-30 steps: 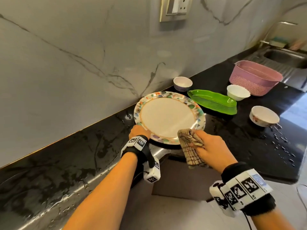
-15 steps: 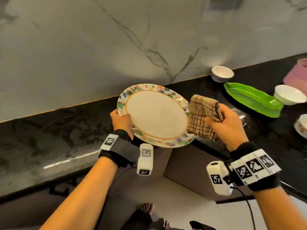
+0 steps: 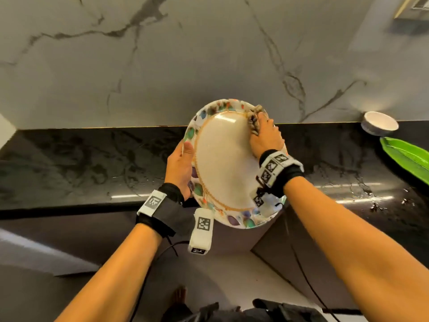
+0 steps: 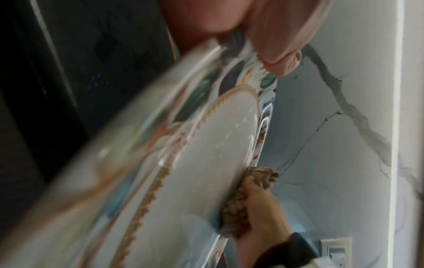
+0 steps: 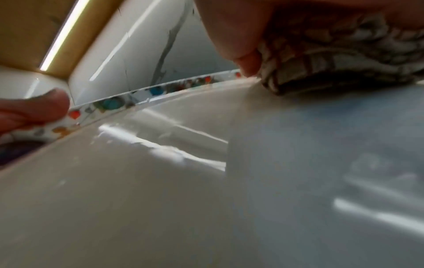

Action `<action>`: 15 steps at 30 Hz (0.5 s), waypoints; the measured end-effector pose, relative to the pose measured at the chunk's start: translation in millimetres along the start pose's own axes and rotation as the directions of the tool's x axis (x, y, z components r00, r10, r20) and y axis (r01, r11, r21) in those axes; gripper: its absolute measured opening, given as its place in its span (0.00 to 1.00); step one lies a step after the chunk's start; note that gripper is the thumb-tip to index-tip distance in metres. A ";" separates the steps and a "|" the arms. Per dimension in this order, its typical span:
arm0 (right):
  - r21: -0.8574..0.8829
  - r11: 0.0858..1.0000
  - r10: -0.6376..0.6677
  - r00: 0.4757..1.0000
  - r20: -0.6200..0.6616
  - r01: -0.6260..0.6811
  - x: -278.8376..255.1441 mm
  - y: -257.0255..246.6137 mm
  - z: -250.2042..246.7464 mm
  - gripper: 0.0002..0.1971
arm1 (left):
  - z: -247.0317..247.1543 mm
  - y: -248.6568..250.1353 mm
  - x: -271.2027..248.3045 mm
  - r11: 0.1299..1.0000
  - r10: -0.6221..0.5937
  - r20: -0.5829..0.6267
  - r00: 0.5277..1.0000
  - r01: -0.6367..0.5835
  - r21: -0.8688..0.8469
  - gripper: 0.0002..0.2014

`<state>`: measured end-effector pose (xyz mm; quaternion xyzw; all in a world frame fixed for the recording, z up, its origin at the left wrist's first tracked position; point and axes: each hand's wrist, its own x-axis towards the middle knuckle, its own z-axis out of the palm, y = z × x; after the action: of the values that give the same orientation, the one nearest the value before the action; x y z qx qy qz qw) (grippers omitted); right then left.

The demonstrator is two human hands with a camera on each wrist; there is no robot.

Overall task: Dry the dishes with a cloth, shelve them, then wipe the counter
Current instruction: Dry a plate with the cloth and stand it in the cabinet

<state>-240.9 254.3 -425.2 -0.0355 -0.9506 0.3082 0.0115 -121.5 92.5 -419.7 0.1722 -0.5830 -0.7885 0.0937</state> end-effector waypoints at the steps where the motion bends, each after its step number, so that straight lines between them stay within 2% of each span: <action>1: -0.005 1.000 0.018 1.000 0.017 -0.018 -3.5 -11.0 13.8 0.29 | -9.5 5.4 3.9 1.000 0.001 0.010 1.000 -0.002 0.017 0.17; 5: 0.078 0.997 0.022 0.998 0.052 -0.026 -13.0 -47.9 45.7 0.30 | -46.6 20.9 20.4 0.998 0.042 0.047 0.998 -0.044 0.052 0.18; 9: 0.098 0.986 -0.143 0.988 0.057 0.137 -22.2 -88.3 67.2 0.31 | -78.8 31.3 36.1 0.990 0.075 0.123 0.990 -0.089 0.109 0.12; 12: 0.060 0.949 -0.314 0.942 0.116 0.309 -36.3 -115.9 80.5 0.32 | -95.3 37.4 46.6 0.989 0.080 0.155 0.985 -0.097 0.107 0.13; 15: -0.030 0.880 -0.458 0.863 0.211 0.474 -61.1 -130.9 93.9 0.36 | -105.1 40.0 52.4 0.990 0.052 0.143 0.988 -0.070 0.122 0.16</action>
<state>-192.0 89.1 -424.5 0.2257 -0.9390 0.2593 -0.0100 -131.9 -31.2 -417.6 0.1041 -0.6421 -0.7567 0.0658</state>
